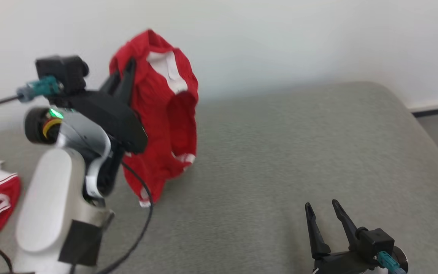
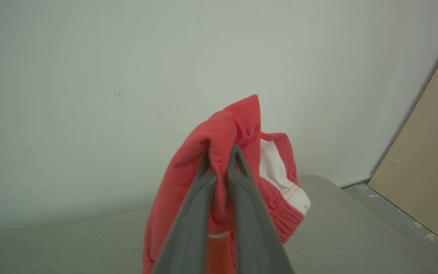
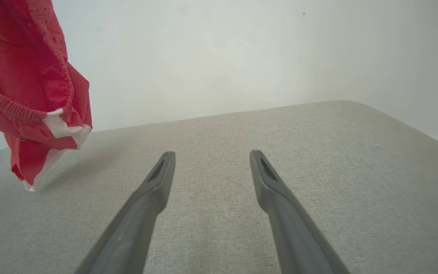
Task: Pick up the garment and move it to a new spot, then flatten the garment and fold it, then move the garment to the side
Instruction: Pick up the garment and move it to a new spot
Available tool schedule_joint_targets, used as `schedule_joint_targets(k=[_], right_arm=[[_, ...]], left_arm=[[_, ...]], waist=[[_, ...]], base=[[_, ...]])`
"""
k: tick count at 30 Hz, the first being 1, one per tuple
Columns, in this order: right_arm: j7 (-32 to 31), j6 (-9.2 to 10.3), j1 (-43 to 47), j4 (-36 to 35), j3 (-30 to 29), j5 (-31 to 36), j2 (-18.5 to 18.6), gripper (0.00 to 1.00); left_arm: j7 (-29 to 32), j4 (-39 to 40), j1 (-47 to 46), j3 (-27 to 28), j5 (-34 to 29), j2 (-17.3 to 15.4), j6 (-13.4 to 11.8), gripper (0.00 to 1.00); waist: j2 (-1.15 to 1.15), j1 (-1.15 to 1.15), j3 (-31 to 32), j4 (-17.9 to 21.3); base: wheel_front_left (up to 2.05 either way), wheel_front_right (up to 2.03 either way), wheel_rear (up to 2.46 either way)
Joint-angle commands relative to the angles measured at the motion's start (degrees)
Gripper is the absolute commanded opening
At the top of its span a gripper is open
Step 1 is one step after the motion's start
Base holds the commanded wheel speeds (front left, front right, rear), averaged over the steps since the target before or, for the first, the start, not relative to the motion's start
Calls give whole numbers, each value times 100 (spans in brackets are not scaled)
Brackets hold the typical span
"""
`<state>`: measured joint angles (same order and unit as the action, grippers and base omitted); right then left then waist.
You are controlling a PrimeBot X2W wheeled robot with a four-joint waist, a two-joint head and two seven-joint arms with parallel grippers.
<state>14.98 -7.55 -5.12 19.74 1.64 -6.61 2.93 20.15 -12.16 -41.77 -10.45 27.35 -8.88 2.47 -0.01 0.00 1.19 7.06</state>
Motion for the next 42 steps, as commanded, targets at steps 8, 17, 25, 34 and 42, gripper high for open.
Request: schedule_joint_targets(k=[8,17,25,34,42], right_arm=[[30,12,-39,-53,68,14,-12,100],[30,12,2,-30,158,-36,-12,100],[30,12,102,6,173,-20,-10,100],[30,12,222,-105,-100,-21,-9,100],[30,12,319,-164,-346,3,-8,100]], left_arm=[[-185,-604,890,-269,152,363,-133,0],[-715,-2178,1240,-512,333,531,-24,80],[-1109,-2403,1372,-683,735,591,156,100],[-3301,-1042,2687,-207,391,313,-283,100],[-3533,341,3892,633,-485,335,-598,100]], waist=[[1,0,-298,1159],[1,0,-338,1235],[1,0,-203,854],[1,0,22,203],[1,0,85,-256]], base=[[0,0,0],[0,0,0],[0,0,0],[0,0,0],[0,0,0]])
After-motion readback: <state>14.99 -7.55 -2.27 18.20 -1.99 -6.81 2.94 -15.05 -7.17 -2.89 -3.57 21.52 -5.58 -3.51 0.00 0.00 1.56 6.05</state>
